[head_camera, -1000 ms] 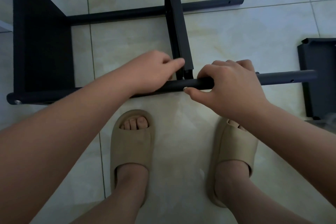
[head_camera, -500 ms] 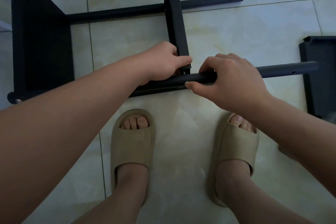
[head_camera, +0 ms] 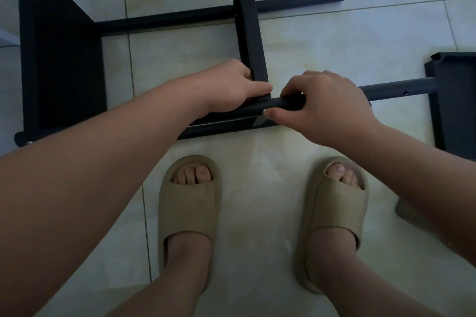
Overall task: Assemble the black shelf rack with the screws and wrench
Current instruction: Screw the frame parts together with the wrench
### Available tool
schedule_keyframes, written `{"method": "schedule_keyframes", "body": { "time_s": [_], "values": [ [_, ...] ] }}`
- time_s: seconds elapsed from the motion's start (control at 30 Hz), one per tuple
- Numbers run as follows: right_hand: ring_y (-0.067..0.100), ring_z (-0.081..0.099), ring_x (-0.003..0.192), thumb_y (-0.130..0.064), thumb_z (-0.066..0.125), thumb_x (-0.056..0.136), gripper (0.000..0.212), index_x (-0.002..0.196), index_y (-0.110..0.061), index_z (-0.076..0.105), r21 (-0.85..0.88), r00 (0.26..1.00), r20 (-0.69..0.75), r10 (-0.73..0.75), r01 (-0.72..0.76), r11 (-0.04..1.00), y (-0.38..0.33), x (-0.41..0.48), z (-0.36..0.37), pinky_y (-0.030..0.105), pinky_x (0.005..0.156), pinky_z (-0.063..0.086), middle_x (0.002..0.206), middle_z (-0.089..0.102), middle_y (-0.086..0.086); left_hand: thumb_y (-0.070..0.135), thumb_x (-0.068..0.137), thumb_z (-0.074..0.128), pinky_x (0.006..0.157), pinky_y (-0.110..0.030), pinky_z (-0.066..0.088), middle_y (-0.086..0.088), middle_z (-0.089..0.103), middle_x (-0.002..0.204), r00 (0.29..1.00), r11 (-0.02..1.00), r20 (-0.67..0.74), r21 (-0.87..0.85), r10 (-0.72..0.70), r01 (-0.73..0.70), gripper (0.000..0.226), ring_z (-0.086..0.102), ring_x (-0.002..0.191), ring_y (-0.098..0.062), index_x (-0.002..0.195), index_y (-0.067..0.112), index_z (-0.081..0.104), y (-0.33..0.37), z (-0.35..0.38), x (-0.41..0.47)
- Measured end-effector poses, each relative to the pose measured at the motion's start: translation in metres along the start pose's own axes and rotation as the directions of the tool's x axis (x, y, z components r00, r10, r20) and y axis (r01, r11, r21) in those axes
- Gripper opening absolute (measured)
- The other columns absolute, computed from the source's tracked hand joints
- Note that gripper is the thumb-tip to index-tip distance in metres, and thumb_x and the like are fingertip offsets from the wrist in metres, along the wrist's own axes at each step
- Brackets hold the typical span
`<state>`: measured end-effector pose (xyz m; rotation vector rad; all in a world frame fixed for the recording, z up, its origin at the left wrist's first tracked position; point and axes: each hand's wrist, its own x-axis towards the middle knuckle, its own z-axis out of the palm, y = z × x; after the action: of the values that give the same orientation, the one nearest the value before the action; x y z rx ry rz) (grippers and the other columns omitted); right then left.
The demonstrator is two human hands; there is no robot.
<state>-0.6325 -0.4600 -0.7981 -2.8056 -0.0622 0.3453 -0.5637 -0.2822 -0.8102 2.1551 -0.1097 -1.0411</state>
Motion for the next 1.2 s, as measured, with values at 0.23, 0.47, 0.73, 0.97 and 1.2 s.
{"method": "schedule_keyframes", "body": {
  "time_s": [0.23,0.47,0.73,0.97,1.2],
  "values": [
    [0.019,0.052,0.089,-0.073,0.056,0.079,0.051,0.099,-0.028,0.067,-0.004,0.999,0.043,0.001,0.000,1.000,0.002,0.002,0.001,0.037,0.080,0.038,0.089,0.057,-0.009,0.050,0.095,0.055,0.100,-0.047,0.048,-0.012,0.074,0.106,0.999,0.999,-0.034,-0.044,-0.027,0.025,0.046,0.068,0.104,-0.029,0.108,0.009,0.071,0.004,0.001,-0.003],
    [0.027,0.044,0.136,-0.075,0.039,0.089,0.076,0.144,-0.024,0.050,-0.159,0.985,0.142,-0.101,0.124,0.980,0.006,-0.023,-0.015,0.043,0.114,0.027,0.142,0.055,0.000,0.046,0.103,0.040,0.082,-0.033,0.038,-0.001,0.059,0.108,0.958,0.992,-0.275,0.070,-0.082,0.105,0.039,0.055,0.095,-0.022,0.125,0.016,0.053,0.025,-0.005,-0.034],
    [0.028,-0.008,0.157,-0.075,0.009,0.090,0.083,0.161,-0.035,0.004,-0.227,0.997,0.074,0.000,0.017,0.974,0.058,-0.094,-0.067,0.055,0.125,0.000,0.171,0.000,-0.001,0.044,0.102,0.041,0.107,-0.046,0.039,-0.007,0.051,0.143,0.939,0.917,-0.283,0.393,0.196,-0.074,0.047,0.045,0.132,-0.032,0.142,0.019,0.044,0.107,0.022,-0.074],
    [0.026,-0.016,0.156,-0.074,0.008,0.091,0.080,0.160,-0.038,-0.009,-0.279,0.979,0.024,0.203,-0.188,0.942,0.136,-0.167,-0.088,0.055,0.124,-0.004,0.170,-0.013,-0.007,0.044,0.102,0.044,0.103,-0.040,0.041,-0.009,0.049,0.145,0.960,0.806,0.000,0.543,0.281,-0.236,0.049,0.049,0.128,-0.029,0.145,0.020,0.038,0.180,0.092,-0.079],
    [0.023,-0.002,0.157,-0.070,0.015,0.093,0.078,0.162,-0.035,0.000,-0.208,0.932,0.071,0.355,-0.334,0.919,0.214,-0.230,-0.068,0.049,0.125,0.010,0.171,-0.001,-0.006,0.047,0.102,0.045,0.106,-0.038,0.041,-0.005,0.051,0.146,0.953,0.789,0.250,0.544,0.172,-0.285,0.055,0.051,0.128,-0.026,0.149,0.021,0.035,0.209,0.180,-0.056]
  ]
}}
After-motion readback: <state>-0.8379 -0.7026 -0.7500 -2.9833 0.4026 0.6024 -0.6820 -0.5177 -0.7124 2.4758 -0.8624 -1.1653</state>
